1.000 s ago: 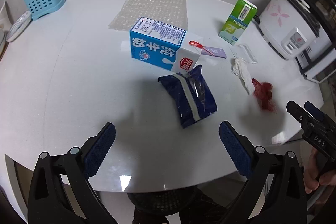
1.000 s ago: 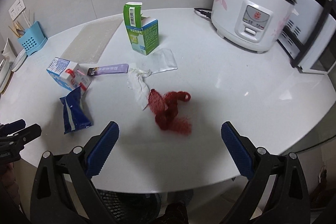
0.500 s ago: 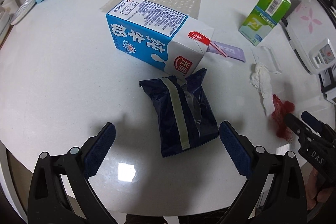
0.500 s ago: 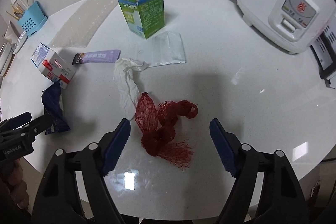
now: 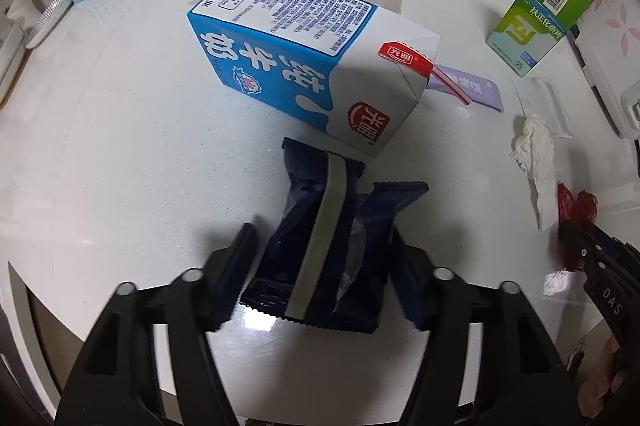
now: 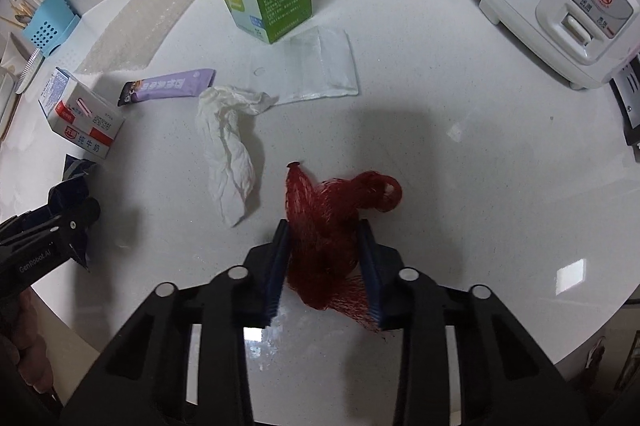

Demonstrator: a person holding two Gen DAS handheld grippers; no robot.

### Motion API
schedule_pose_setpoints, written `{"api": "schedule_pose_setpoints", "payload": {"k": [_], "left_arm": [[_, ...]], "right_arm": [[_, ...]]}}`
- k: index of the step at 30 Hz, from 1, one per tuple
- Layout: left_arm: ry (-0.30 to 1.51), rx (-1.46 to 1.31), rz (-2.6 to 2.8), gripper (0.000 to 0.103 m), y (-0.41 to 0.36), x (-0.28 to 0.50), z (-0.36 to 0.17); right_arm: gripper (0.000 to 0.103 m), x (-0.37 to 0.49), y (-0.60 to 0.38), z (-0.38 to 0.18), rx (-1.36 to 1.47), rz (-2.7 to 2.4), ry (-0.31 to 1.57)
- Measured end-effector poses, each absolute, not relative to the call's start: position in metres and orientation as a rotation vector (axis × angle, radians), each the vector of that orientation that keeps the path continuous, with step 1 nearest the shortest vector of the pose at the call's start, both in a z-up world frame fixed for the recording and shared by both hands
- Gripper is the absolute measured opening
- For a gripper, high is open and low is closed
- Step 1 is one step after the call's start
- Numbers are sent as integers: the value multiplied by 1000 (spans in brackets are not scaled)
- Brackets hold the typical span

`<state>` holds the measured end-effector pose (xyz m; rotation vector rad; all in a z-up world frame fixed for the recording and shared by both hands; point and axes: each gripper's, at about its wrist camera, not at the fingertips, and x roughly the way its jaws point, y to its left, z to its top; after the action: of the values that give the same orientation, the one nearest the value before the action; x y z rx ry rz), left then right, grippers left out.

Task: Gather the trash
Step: 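Grasp the dark blue snack bag with the left tool while the right tool grasps the red mesh net, then lift the blue bag and red net and carry both over the wastebasket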

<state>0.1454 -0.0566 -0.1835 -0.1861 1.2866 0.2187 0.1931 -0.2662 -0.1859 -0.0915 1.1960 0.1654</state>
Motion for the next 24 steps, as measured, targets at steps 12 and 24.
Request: {"api": "schedule_pose_setpoints", "payload": {"k": [12,24], "left_arm": [[1284,-203,183,32,-43,130,-173],[1217,-189,131,32,-29,110,-140]], "right_arm": [[19,191,-260,-175,-80,133,1171],[19,164,-255,-149,-68,106,1114]]}}
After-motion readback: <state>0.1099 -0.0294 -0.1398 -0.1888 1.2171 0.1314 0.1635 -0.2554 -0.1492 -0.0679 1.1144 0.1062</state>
